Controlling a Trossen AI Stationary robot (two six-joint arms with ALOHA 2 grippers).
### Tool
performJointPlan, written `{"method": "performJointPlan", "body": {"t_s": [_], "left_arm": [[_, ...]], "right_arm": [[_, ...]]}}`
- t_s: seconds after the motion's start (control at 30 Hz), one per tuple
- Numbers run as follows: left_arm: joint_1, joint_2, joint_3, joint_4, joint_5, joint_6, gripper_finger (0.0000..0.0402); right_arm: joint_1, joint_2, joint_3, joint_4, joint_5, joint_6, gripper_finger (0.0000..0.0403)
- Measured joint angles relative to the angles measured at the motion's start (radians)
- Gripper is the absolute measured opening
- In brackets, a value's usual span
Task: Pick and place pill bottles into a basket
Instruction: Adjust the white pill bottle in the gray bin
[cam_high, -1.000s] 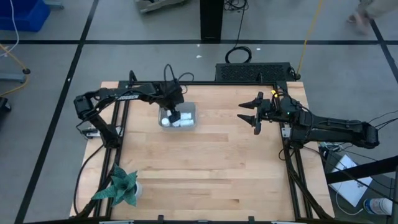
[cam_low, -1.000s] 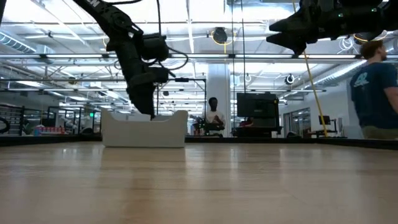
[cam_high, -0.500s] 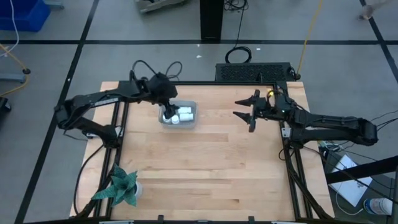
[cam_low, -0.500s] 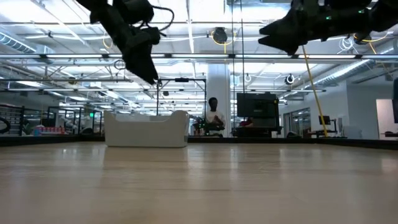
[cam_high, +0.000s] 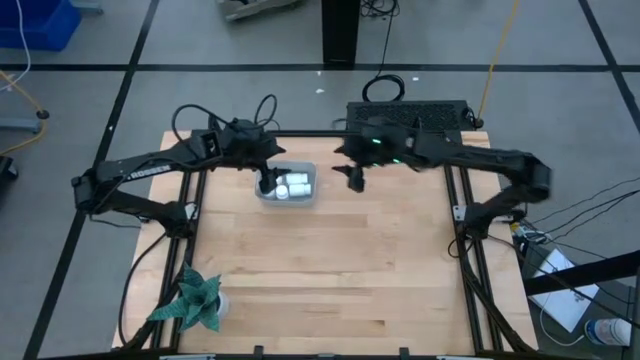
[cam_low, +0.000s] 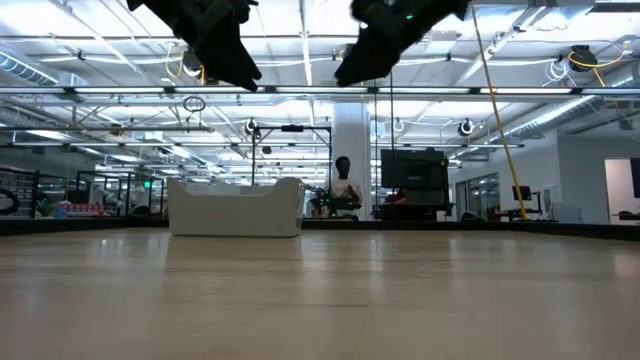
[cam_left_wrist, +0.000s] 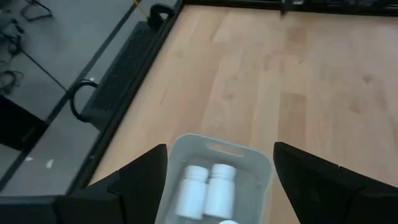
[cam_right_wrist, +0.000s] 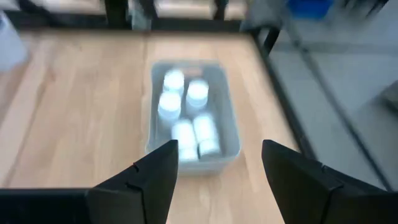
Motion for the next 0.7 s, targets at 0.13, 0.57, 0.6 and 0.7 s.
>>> {"method": "performJointPlan", "body": {"t_s": [0.13,0.57,0.6,0.7], "left_arm": [[-0.005,-0.002,0.0,-0.006,-0.03,0.023,0.0294],[-0.003,-0.01,0.0,-0.024,-0.042,0.093,0.0294],[-0.003,-0.015,0.0,-0.04,-0.04,0.094,0.0294],[-0.003,-0.036,0.0,-0.081,-0.039,0.11,0.0294]], "right_arm": [[-0.018,0.193,0.196,-0.181,0.0,-0.032,0.0224],[-0.07,0.589,0.627,-0.37,-0.144,-0.081,0.0209],[-0.07,0.608,0.651,-0.378,-0.156,-0.081,0.0209],[-0.067,0.656,0.71,-0.417,-0.164,-0.101,0.0218]]}}
